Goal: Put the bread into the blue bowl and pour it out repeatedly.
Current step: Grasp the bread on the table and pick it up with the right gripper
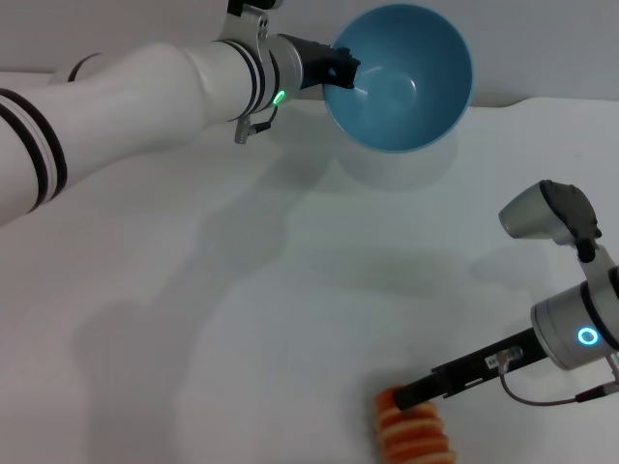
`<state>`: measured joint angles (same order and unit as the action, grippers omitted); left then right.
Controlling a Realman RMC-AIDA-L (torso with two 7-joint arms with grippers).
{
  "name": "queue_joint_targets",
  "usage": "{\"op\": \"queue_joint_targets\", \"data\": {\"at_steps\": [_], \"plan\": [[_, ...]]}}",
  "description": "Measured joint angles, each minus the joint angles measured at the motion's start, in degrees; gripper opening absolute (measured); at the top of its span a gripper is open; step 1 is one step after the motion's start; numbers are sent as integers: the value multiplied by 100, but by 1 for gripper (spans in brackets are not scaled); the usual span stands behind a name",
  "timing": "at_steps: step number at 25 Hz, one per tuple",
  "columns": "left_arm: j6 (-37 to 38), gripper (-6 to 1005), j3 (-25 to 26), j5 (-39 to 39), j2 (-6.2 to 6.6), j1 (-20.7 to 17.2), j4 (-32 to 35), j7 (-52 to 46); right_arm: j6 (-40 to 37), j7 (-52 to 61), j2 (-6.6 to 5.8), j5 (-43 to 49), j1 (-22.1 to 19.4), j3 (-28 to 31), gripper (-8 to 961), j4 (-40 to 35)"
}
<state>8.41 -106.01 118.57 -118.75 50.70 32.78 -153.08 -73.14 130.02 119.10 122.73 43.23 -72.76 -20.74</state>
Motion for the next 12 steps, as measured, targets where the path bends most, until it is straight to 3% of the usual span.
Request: {"op": "queue_joint_targets", "data": {"at_steps": [12], "plan": [[-42,-2,2,0,6,-34,-33,-6,-210,-558,-7,-665,-302,-17,284,-544]]}}
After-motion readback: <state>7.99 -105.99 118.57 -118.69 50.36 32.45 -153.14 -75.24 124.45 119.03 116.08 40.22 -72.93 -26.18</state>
